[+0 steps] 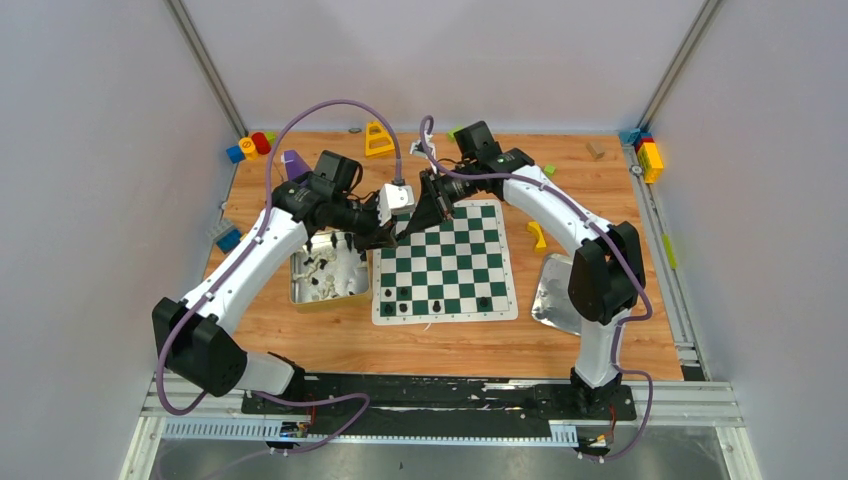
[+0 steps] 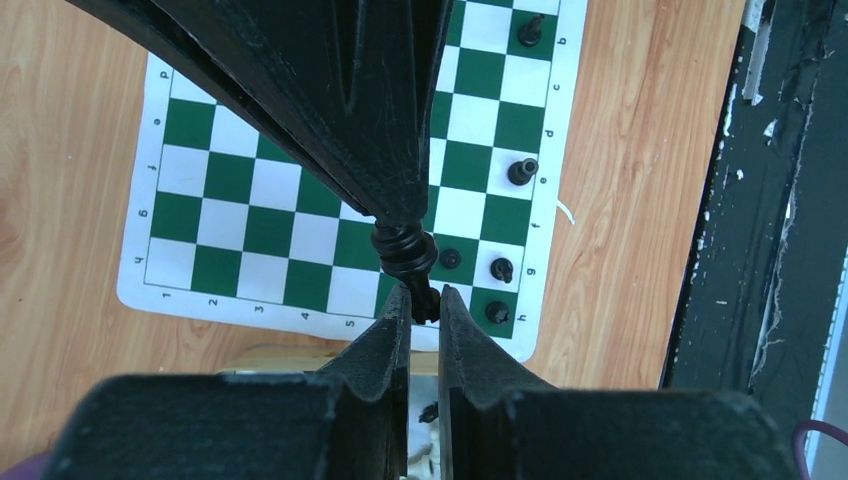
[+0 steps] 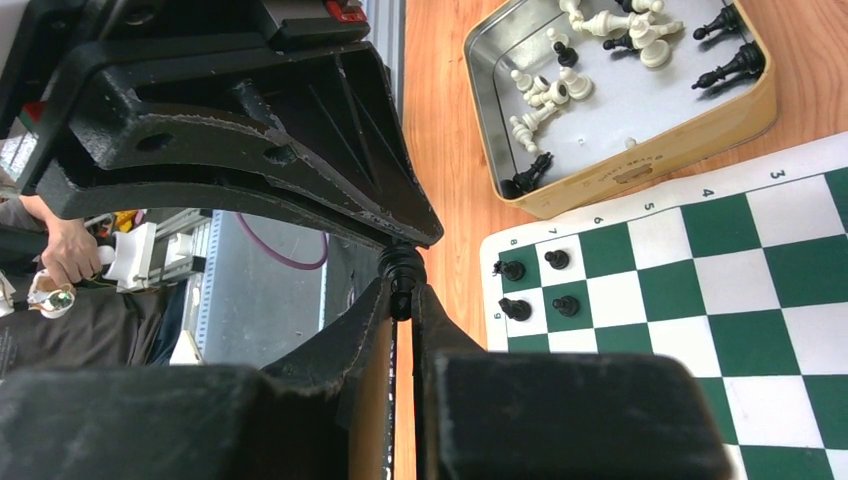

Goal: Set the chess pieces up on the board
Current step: Place the chess piece on the chessboard, then adjust the chess piece.

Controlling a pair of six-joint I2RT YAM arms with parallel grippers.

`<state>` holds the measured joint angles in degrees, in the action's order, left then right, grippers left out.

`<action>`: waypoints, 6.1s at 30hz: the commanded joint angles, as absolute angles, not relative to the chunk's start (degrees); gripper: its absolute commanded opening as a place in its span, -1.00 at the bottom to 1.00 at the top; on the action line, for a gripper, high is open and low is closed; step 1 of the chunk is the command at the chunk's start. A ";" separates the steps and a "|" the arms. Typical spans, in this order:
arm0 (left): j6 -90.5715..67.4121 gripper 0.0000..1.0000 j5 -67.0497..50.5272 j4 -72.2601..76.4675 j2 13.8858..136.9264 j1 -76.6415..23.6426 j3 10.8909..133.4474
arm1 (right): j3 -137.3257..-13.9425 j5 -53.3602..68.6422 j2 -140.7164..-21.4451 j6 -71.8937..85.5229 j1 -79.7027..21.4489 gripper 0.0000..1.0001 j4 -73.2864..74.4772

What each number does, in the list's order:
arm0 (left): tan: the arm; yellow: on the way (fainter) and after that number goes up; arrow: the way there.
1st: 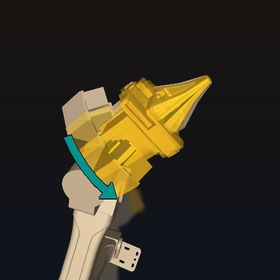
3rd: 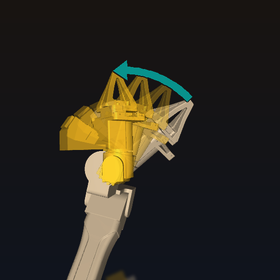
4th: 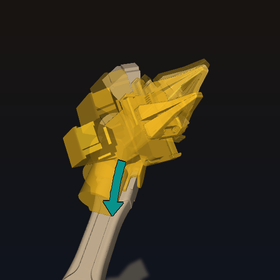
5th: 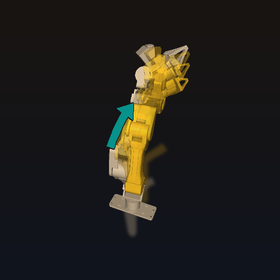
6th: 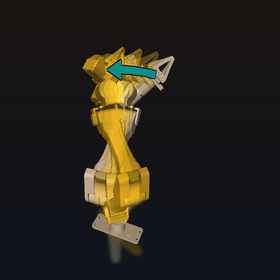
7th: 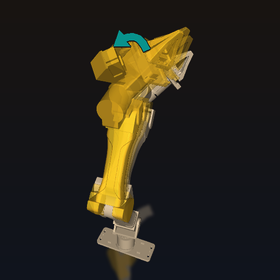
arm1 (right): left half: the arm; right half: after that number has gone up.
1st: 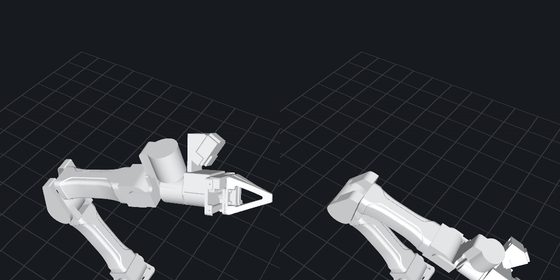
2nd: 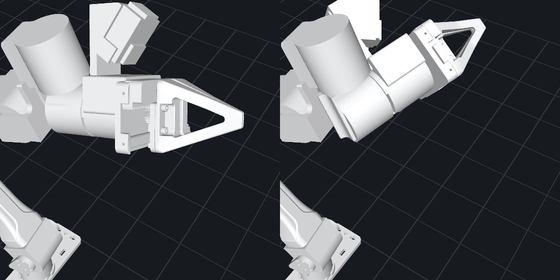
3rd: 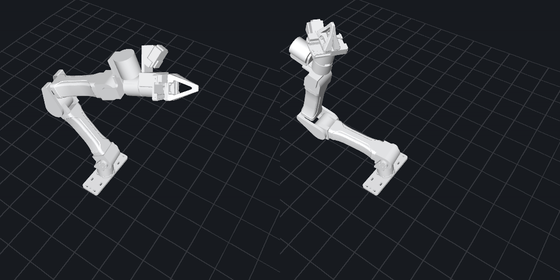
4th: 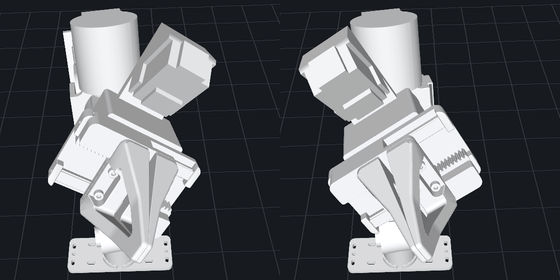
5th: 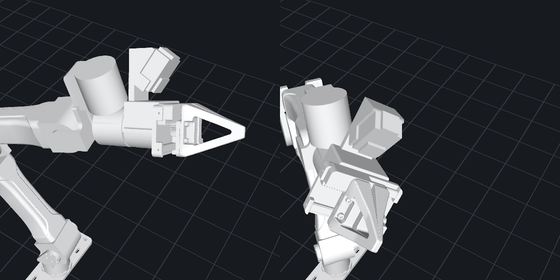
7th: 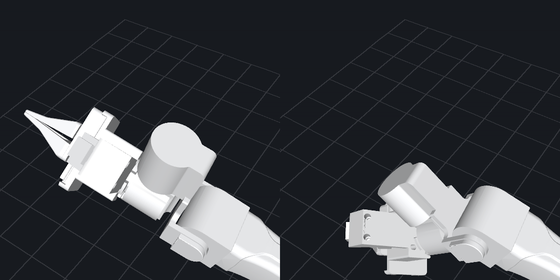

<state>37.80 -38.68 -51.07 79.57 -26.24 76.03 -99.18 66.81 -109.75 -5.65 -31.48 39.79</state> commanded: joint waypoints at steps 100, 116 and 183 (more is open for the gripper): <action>28.95 -0.67 -31.32 -39.41 83.76 -33.59 76.93 | -94.85 67.24 -108.15 -1.93 -27.16 0.24 36.59; 28.96 -0.68 -30.48 -39.92 84.61 -34.39 77.60 | -95.16 65.99 -110.16 -2.34 -28.78 -0.39 36.82; -47.77 0.22 -70.02 23.69 102.54 -24.09 74.62 | -85.77 74.79 -98.07 12.30 -12.89 -1.00 22.17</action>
